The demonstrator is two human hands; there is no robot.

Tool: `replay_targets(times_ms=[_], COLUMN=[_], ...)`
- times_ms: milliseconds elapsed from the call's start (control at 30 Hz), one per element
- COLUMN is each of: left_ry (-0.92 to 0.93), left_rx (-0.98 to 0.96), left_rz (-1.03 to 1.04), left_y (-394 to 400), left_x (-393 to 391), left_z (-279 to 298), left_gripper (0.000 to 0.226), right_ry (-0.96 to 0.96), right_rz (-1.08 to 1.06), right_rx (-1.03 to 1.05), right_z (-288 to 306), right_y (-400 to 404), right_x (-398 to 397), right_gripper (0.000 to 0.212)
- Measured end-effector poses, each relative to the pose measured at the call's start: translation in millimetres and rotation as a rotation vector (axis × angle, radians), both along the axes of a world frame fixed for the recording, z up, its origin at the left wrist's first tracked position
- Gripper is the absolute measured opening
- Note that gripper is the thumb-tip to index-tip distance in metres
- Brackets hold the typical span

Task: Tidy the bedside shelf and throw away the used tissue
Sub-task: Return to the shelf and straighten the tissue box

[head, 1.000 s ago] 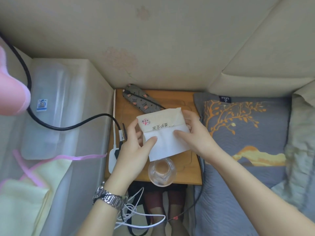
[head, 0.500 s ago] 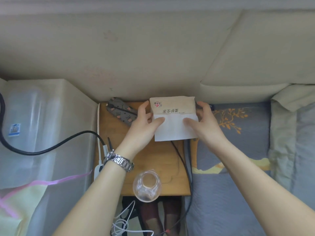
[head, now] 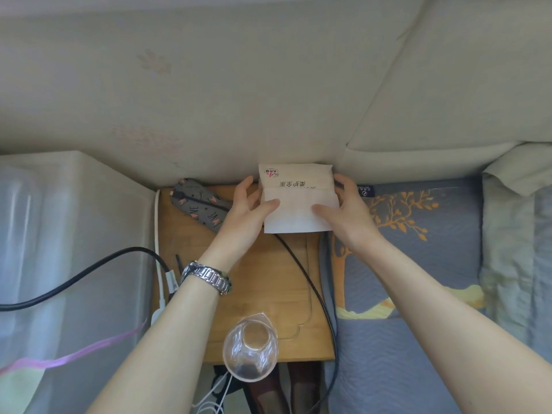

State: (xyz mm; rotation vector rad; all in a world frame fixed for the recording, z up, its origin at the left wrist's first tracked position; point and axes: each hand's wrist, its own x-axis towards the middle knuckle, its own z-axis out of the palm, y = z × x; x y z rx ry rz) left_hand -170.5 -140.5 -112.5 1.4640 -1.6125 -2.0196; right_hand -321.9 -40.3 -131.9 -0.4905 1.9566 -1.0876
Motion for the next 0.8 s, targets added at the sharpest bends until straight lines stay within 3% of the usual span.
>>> replay_targets(times_ms=[533, 800], left_ry=[-0.077, -0.221], left_rx=[0.011, -0.181], left_rz=[-0.032, -0.161], left_y=[-4, -15], left_x=[3, 48], left_z=[-4, 32], left_gripper=[0.068, 0.033], right_ry=[0.044, 0.294], right_rz=[0.068, 0.165], right_rx=[0.007, 0.131], right_z=[-4, 40], right_y=[-2, 10], right_x=[-9, -17], right_gripper=[0.069, 0.053])
